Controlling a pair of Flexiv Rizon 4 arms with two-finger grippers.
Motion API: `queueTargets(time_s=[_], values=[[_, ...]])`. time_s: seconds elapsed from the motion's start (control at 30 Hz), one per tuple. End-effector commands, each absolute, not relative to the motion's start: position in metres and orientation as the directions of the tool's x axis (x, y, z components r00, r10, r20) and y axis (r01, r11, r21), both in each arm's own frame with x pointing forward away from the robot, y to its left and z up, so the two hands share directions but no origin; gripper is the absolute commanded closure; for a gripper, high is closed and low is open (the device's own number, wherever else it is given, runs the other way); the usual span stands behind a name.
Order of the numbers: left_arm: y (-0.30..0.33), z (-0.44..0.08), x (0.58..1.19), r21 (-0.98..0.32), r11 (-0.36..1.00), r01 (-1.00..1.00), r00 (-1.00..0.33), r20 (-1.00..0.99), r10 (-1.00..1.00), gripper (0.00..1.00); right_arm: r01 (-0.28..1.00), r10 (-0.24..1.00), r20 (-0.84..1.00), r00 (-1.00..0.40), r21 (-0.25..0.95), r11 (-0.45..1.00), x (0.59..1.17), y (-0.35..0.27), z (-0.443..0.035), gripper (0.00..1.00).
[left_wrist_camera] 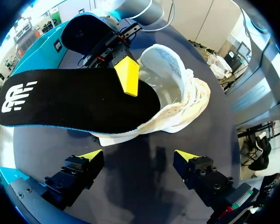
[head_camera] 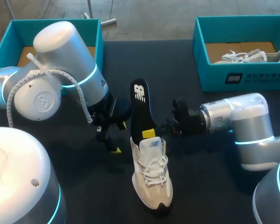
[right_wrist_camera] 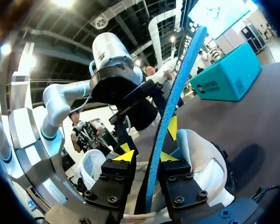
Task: Take the shoe out of the shoebox, open the shoe tongue, remove and reinsert the insole, then place the shoe into the shoebox
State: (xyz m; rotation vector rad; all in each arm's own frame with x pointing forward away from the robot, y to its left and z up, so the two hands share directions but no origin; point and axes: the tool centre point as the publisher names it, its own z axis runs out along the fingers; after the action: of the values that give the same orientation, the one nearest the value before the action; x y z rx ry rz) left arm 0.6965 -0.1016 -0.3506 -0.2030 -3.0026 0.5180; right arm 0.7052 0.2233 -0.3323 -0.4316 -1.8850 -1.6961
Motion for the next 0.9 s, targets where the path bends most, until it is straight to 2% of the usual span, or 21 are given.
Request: queueTargets(time_s=[0.03, 0.9], values=[[-0.102, -0.351, 0.696, -0.337, 0.934, 0.115, -0.988, 0.063, 0.145, 0.0, 0.578, -0.129, 0.599, -0.791, 0.799, 0.164, 0.71, 0.224, -0.328, 0.72], [-0.102, -0.351, 0.696, -0.337, 0.934, 0.115, -0.988, 0.063, 0.145, 0.0, 0.621, -0.054, 0.654, -0.754, 0.738, 0.263, 0.717, 0.219, -0.322, 0.75]])
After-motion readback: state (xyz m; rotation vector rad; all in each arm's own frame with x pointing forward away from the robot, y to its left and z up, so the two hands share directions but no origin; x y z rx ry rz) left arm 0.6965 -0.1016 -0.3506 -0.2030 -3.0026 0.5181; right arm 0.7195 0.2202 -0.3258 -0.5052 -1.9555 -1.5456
